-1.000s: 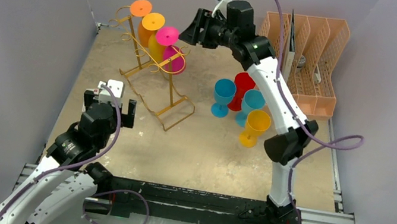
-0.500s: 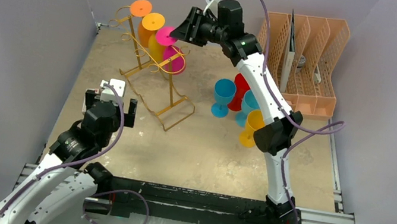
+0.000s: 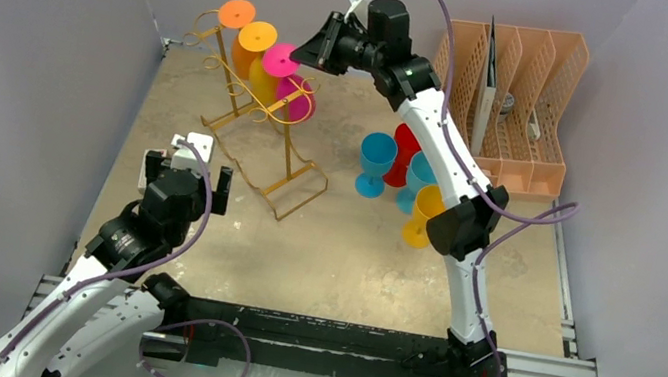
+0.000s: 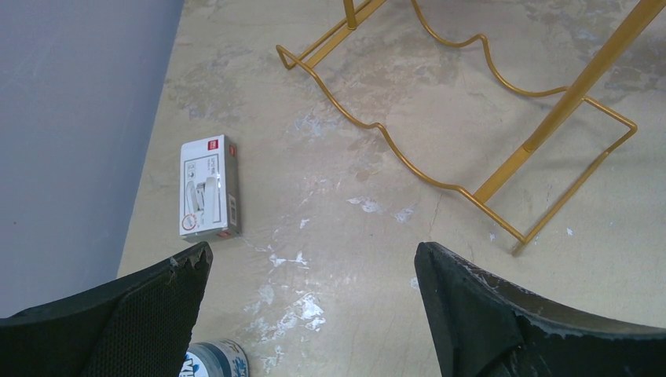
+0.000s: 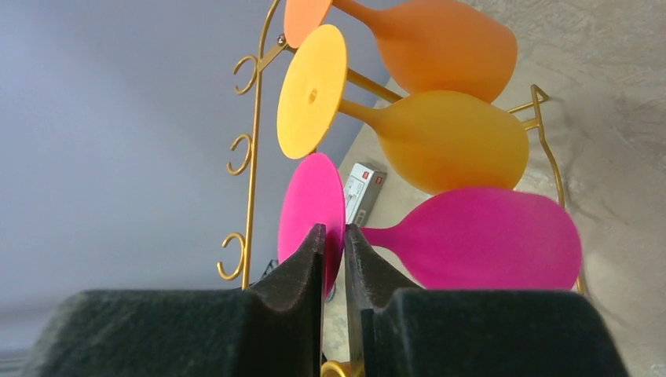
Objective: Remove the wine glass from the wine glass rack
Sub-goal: Pick up the wine glass from the wine rack.
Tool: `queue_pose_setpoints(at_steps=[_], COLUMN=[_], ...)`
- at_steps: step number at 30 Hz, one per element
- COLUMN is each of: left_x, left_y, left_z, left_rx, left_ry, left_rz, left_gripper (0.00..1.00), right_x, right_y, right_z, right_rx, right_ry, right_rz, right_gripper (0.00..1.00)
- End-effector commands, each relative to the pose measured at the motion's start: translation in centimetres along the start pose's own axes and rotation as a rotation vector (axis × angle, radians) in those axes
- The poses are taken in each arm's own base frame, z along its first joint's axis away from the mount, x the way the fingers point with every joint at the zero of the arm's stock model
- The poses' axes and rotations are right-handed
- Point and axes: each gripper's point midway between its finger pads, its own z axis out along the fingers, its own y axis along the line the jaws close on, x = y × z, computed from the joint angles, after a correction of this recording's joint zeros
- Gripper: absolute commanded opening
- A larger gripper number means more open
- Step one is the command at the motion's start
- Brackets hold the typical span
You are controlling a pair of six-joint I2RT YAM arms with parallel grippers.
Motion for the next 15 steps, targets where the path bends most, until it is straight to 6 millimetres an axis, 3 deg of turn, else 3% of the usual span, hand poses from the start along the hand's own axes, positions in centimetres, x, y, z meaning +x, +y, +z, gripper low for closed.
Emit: queue_pose_setpoints(at_steps=[1,9,15], left_x=[-1.9,-1.9,-1.8], left_y=[0.2,-0.1,-0.2], left_z=[-0.5,-0.4,-0.4], left_rx=[0.001,0.013,0.02], left_ry=[-0.047,-0.039,-0.036], left_rz=[-0.053,-0.044,-0.038], left_gripper=[1.0,1.0,1.0], right_x=[-3.4,-3.8,-4.5], right_y=[2.9,3.1,2.9], right_z=[-2.0,-2.1,-2.7], right_rx=[-0.041,-0.046,-0.023], right_ry=[-0.116,-0.133,-0.169], right_rz=[-0.012,0.038,0.065], right_gripper=[0.1,0.0,0.0])
